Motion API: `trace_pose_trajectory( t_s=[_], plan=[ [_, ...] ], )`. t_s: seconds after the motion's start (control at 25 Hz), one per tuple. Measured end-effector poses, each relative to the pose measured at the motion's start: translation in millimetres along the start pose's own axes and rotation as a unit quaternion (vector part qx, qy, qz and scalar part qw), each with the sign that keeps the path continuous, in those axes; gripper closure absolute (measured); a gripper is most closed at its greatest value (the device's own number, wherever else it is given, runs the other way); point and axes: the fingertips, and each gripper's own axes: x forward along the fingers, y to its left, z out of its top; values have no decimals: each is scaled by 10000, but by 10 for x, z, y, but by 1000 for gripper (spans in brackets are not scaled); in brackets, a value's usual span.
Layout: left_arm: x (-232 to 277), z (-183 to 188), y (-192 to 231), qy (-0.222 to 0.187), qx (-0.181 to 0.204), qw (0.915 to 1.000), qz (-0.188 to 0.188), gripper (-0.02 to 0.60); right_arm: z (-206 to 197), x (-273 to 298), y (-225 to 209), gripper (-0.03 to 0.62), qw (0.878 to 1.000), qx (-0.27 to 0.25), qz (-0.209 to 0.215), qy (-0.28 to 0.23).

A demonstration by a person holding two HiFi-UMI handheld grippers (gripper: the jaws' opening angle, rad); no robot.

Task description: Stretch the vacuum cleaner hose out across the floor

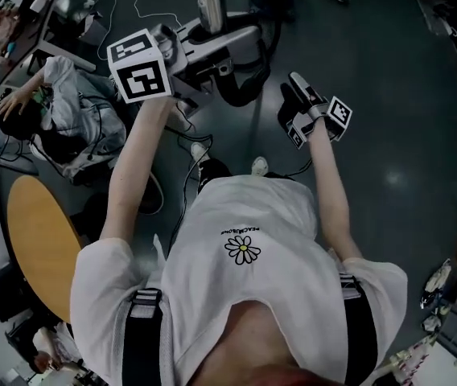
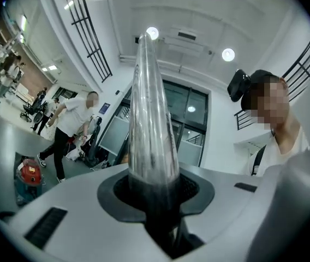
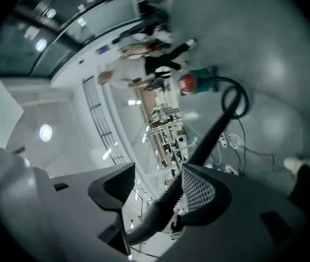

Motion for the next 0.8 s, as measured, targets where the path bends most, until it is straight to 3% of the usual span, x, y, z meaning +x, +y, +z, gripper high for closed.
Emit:
trace_pose_trajectory(
  t_s=[0.08, 0.16, 0.36, 0.52, 0.68, 0.76, 0.8],
  plan=[
    [-26, 142, 4, -193, -120, 9997, -44, 472, -63, 50, -493, 324, 9950, 958, -178, -238],
    [-63, 190, -11, -274, -213, 9994, -63, 472, -133, 181, -751, 324, 9881, 1498, -164, -304],
    [-185, 227, -118, -336, -254, 9991, -45, 472, -266, 660, -1070, 324, 9806, 1932, -290, -153],
    [-234, 283, -179, -314, -106, 9994, -79, 472, -332, 918, -987, 324, 9673, 2499, 404, -134],
    [-306, 319, -235, -404, -335, 9982, -281, 472, -365, 1137, -612, 324, 9445, 2862, 1609, 100],
    [-363, 316, -158, -435, -369, 9983, -140, 472, -280, 1198, -575, 324, 9443, 2848, 1644, -101],
    [-402, 288, -69, -340, -216, 9991, 119, 472, -209, 1195, -600, 326, 9478, 2784, 1525, -294]
  ],
)
